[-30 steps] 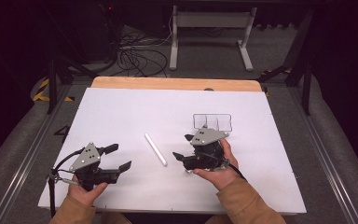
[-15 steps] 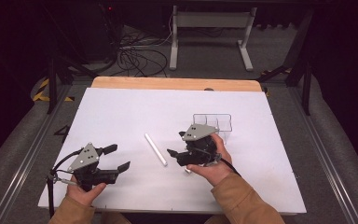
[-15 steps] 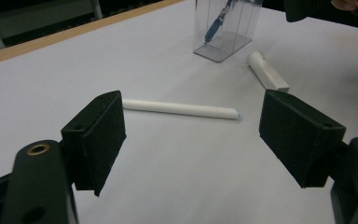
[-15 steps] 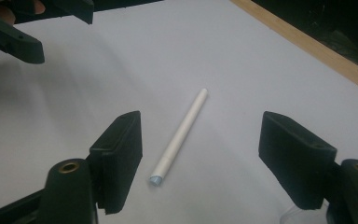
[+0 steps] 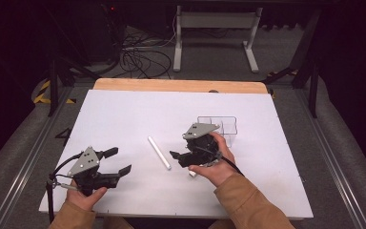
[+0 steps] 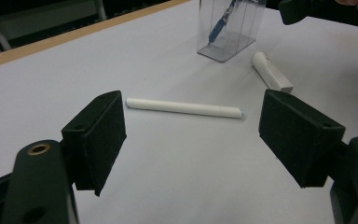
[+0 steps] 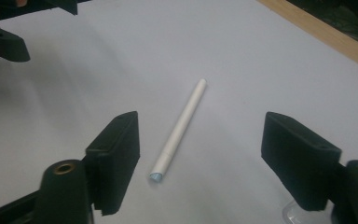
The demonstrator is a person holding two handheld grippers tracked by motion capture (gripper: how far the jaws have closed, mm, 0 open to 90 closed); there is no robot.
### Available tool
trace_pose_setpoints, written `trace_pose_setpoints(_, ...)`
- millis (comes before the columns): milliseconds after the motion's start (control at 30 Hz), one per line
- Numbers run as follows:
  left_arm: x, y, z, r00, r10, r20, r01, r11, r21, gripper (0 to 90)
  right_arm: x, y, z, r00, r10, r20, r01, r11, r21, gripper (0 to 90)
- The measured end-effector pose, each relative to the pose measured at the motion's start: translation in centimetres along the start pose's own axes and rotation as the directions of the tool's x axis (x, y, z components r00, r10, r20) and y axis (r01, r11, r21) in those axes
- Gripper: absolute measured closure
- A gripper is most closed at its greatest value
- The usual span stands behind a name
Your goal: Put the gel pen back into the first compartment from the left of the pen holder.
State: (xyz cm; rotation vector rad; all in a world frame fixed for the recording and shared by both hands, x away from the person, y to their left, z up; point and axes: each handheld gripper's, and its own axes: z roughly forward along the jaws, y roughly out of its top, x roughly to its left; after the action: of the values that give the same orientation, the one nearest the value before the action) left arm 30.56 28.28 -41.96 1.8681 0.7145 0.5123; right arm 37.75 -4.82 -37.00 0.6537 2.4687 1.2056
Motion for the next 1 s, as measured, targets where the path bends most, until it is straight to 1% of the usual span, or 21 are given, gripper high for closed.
trace_pose_setpoints(67,0.0,0.0,0.0,1.0000,0.000,-0.002,0.000,1.0000,-0.001,23.6,0.1,0.1,0.1,0.9999,-0.005,0.016,0.005,1.0000,0.003,23.7)
trace_pose_setpoints(167,0.0,-0.1,-0.1,1.0000,-0.003,-0.002,0.003,1.0000,0.003,23.6,0.1,0.4,0.3,0.9998,-0.002,0.018,0.002,0.9999,0.014,23.6)
trace_pose_setpoints(200,-0.1,-0.1,-0.2,1.0000,-0.003,-0.003,0.003,1.0000,0.003,23.6,0.1,0.5,0.4,0.9999,-0.004,0.012,0.004,0.9998,0.018,24.3)
trace_pose_setpoints(300,-0.1,-0.2,-0.3,1.0000,-0.005,-0.007,0.005,1.0000,0.002,23.6,0.2,1.0,0.7,0.9999,0.000,0.015,0.000,0.9989,0.047,25.3)
trace_pose_setpoints(333,-0.1,-0.2,-0.4,0.9999,-0.003,-0.011,0.003,1.0000,0.002,23.6,0.1,1.1,0.9,0.9999,-0.004,0.010,0.004,0.9986,0.053,25.5)
trace_pose_setpoints(400,-0.1,-0.3,-0.5,0.9999,-0.005,-0.014,0.005,1.0000,0.001,23.6,0.1,1.3,1.3,0.9999,0.008,0.013,-0.009,0.9976,0.069,25.5)
trace_pose_setpoints(433,-0.1,-0.3,-0.5,0.9999,-0.010,-0.013,0.010,1.0000,0.001,23.6,0.0,1.3,1.6,0.9999,0.010,0.009,-0.011,0.9969,0.078,25.5)
trace_pose_setpoints(500,-0.1,-0.4,-0.6,0.9998,-0.007,-0.017,0.007,1.0000,0.003,23.6,-0.1,1.5,2.0,0.9998,0.019,0.003,-0.019,0.9950,0.098,25.6)
trace_pose_setpoints(567,-0.1,-0.4,-0.6,0.9998,-0.008,-0.019,0.008,1.0000,0.002,23.6,-0.2,1.6,2.4,0.9998,0.018,0.006,-0.018,0.9936,0.111,25.8)
trace_pose_setpoints(700,0.0,-0.5,-0.7,0.9997,-0.011,-0.020,0.012,0.9999,0.003,23.7,-0.4,1.9,3.3,0.9991,0.042,-0.005,-0.041,0.9867,0.157,26.6)
trace_pose_setpoints(800,0.0,-0.5,-0.8,0.9997,-0.013,-0.021,0.013,0.9999,0.003,23.7,-0.5,2.1,4.0,0.9982,0.060,-0.005,-0.058,0.9772,0.204,28.2)
trace_pose_setpoints(900,0.0,-0.5,-0.8,0.9997,-0.016,-0.020,0.016,0.9999,0.002,23.7,-0.5,2.2,4.7,0.9974,0.072,-0.005,-0.068,0.9711,0.229,29.6)
trace_pose_setpoints(967,0.0,-0.5,-0.8,0.9996,-0.017,-0.021,0.017,0.9998,0.003,23.8,-0.6,2.2,5.2,0.9952,0.098,-0.007,-0.093,0.9655,0.243,29.8)
trace_pose_setpoints(1000,0.0,-0.5,-0.8,0.9996,-0.017,-0.020,0.017,0.9998,0.003,23.8,-0.6,2.2,5.4,0.9933,0.114,-0.015,-0.107,0.9631,0.247,30.5)
